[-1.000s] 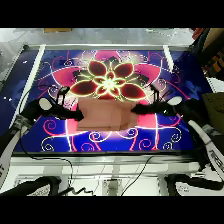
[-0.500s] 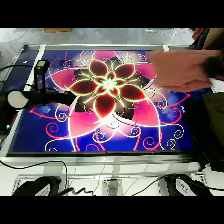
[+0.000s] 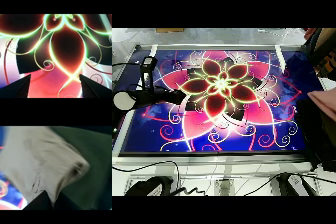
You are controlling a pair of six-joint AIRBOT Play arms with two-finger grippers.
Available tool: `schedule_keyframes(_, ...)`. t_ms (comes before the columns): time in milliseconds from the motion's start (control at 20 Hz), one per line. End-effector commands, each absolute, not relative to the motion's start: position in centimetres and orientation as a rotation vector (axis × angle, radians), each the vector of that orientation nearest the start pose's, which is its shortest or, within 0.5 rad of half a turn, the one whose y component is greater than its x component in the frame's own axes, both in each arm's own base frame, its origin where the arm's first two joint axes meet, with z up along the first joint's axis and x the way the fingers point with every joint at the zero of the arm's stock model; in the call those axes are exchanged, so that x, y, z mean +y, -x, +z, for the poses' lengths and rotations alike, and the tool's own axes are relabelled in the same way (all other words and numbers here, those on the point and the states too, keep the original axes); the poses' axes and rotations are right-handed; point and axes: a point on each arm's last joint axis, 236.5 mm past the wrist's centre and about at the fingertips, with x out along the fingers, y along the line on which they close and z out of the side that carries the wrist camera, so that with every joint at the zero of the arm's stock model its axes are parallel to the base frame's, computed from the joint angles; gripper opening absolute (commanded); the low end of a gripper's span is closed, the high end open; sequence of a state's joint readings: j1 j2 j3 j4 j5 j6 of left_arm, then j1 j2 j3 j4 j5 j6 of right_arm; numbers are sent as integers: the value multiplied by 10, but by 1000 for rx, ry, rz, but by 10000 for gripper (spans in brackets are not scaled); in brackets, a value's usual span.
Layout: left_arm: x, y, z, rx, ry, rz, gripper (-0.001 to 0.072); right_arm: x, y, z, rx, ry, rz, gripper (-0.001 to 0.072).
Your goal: Fold the clothes and pants, and hang the long-sleeved shirts on hangers.
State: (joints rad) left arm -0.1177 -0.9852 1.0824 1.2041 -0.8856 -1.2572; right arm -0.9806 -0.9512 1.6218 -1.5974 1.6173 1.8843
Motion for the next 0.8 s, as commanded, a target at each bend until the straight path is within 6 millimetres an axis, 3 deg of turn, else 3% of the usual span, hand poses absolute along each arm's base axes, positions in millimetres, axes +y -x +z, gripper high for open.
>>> schedule_keyframes(0, -112, -391, 139, 739, -9, -407, 689, -270, -100, 246, 739, -817, -1282, 93)
schedule_keyframes(50, -112, -390, 138, 739, -9, -407, 689, -277, -97, 250, 705, -810, -1301, 266)
schedule_keyframes(100, -112, -391, 139, 739, -9, -407, 688, -284, -96, 254, 673, -797, -1311, 497)
schedule_keyframes(150, -112, -391, 139, 739, -9, -407, 688, -287, -98, 257, 656, -787, -1310, 665)
schedule_keyframes(300, -112, -391, 139, 739, -9, -407, 688, -283, -115, 257, 636, -813, -1236, 680)
schedule_keyframes(350, -112, -391, 139, 739, -9, -407, 688, -279, -127, 255, 634, -835, -1182, 633)
schedule_keyframes(450, -112, -391, 139, 739, -8, -407, 688, -260, -168, 250, 640, -886, -1000, 281)
schedule_keyframes(550, -112, -391, 139, 739, -9, -407, 688, -218, -228, 251, 687, -808, -669, 12)
schedule_keyframes(650, -112, -391, 139, 739, -8, -407, 689, -147, -279, 255, 757, -652, -307, 17)
schedule_keyframes(750, -112, -391, 139, 739, -9, -407, 688, -83, -300, 249, 854, -497, -91, 17)
